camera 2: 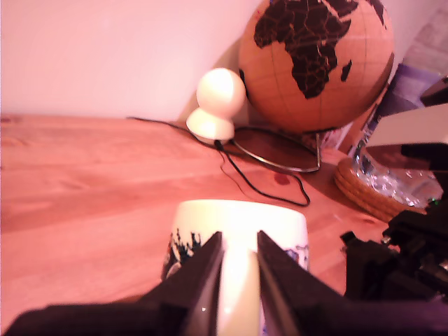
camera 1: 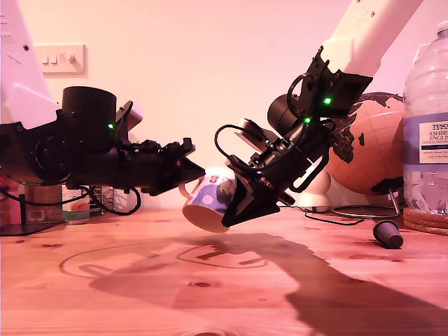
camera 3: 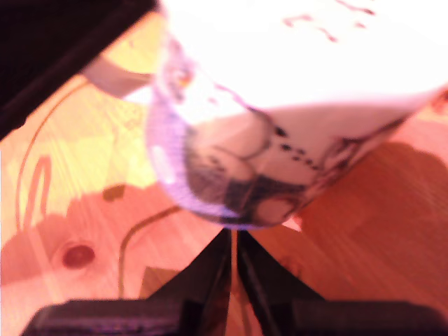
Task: Lift the coffee cup and remove the coffee capsule that is hidden under it
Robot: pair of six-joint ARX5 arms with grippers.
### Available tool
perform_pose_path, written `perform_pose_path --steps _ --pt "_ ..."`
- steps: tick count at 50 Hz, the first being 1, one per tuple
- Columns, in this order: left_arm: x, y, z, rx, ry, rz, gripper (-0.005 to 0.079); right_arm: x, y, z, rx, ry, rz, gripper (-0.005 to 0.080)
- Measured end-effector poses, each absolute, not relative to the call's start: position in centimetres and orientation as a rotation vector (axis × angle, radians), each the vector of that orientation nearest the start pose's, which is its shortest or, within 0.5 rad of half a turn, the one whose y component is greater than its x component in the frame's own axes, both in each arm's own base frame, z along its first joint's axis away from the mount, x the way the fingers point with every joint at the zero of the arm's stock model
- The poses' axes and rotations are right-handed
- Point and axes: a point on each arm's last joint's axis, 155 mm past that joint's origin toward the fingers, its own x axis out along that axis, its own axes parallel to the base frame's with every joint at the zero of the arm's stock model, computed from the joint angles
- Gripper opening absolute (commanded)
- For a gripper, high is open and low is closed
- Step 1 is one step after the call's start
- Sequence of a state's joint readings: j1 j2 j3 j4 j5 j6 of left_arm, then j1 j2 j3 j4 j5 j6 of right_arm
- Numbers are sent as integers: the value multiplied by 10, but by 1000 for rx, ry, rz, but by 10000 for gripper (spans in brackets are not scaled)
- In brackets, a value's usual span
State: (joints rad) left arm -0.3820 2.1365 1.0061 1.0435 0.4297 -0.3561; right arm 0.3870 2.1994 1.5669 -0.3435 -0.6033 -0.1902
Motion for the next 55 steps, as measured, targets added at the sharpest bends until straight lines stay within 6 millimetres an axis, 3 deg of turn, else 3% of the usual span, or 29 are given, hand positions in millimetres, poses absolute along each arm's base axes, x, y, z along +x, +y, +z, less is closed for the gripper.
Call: perform_pose_path --steps 45,55 --pt "472 -291 89 -262 322 -862 -21 433 289 29 -79 991 1038 -13" --pt "470 -292 84 -247 338 -870 -21 420 287 24 -78 1041 1063 -13"
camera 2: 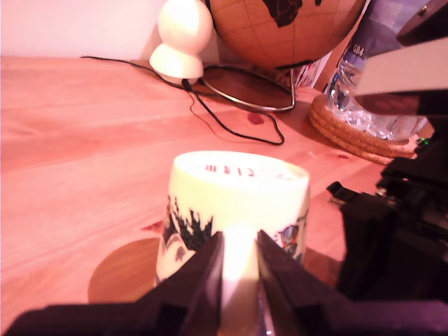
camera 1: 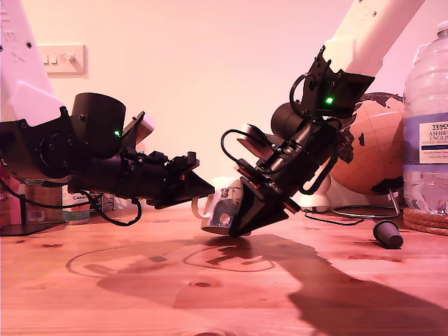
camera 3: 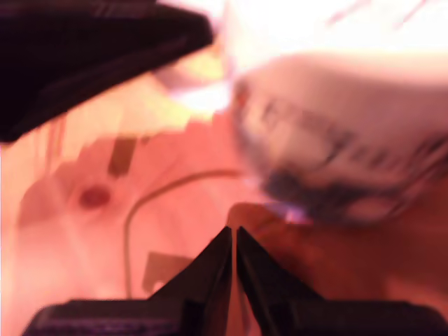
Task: Lift the coffee cup and remove the coffee capsule that is hidden under it
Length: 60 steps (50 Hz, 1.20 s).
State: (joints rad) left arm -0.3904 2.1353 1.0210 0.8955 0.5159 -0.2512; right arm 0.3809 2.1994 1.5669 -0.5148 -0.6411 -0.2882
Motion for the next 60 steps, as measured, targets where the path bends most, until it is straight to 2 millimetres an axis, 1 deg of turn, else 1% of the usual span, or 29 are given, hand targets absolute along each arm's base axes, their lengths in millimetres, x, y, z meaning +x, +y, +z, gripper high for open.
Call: perform_pose_path --steps 9,18,29,39,46,60 --pt "465 -292 73 -222 377 -881 -21 402 279 18 -62 1129 1079 -13" --pt "459 -295 67 -215 408 -909 -21 393 270 19 -20 1178 1089 -13" --pt "449 -297 56 -223 468 -939 -21 404 254 21 2 1170 1059 -13" --pt "446 -299 52 -204 496 -950 -21 414 240 33 30 1148 1023 -13" --pt "443 -297 51 -172 519 -954 -21 417 238 37 31 1135 1019 -13" --pt "433 -294 49 -122 571 -962 -21 419 239 38 29 1123 1019 -13"
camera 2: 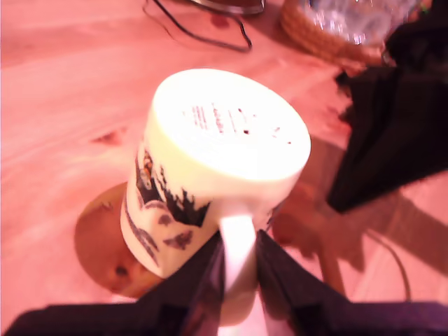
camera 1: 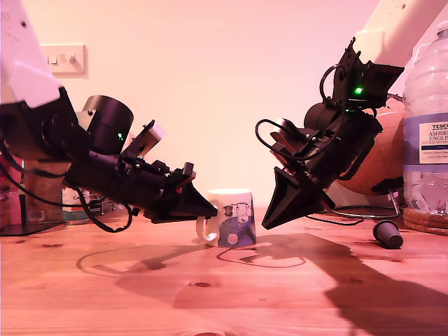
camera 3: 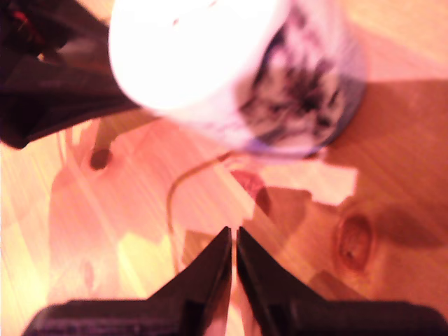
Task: Lift the coffee cup and remove the coffee capsule that is hidden under it
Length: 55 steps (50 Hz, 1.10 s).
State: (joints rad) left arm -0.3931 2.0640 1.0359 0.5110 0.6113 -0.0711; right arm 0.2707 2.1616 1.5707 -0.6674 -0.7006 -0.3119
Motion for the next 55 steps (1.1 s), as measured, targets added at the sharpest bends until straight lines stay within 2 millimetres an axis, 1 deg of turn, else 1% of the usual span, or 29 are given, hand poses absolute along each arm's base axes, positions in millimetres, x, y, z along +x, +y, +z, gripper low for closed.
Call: perform_pose_path --steps 18,28,47,55 --pt "416 -286 45 -58 666 -966 -21 419 240 38 29 1122 1020 -13" --pt "410 -286 42 -54 695 -971 -21 418 243 41 46 1118 1040 -13" --pt "410 -287 42 -47 693 -969 -21 418 243 41 46 1117 1041 -13" --pt "414 -284 42 -36 689 -942 -21 418 243 41 47 1117 1041 -13"
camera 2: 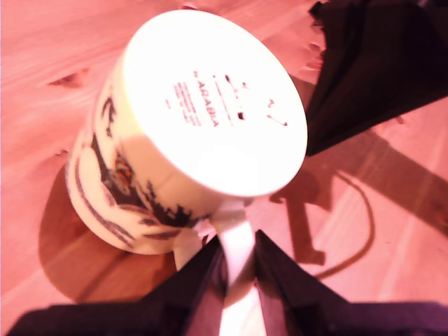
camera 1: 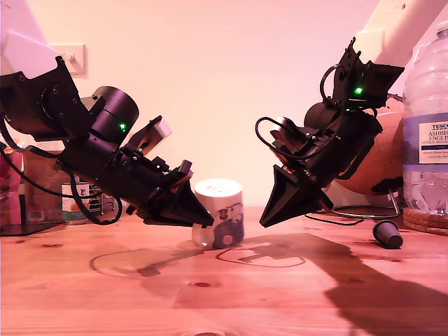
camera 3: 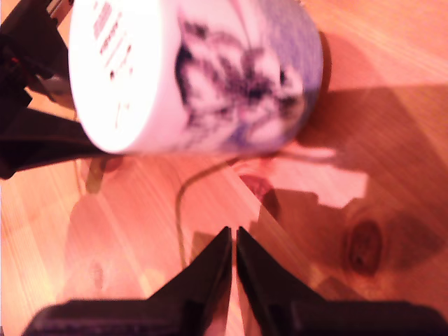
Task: Lift the coffee cup and remove the coffee capsule that is hidden under it
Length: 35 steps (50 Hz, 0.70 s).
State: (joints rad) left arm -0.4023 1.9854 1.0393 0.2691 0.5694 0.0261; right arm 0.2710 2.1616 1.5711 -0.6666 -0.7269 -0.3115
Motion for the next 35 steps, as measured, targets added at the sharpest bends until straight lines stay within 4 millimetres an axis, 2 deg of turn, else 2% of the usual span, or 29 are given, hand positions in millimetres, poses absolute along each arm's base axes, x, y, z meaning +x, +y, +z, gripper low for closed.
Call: perform_pose_path --steps 13,30,35 --pt "413 -280 44 -39 701 -933 -21 414 248 41 39 1118 1052 -13" --pt "405 -283 44 -150 773 -935 -21 411 257 41 27 1113 1070 -13" --pt "405 -279 42 -177 797 -917 -21 411 257 42 27 1113 1070 -13"
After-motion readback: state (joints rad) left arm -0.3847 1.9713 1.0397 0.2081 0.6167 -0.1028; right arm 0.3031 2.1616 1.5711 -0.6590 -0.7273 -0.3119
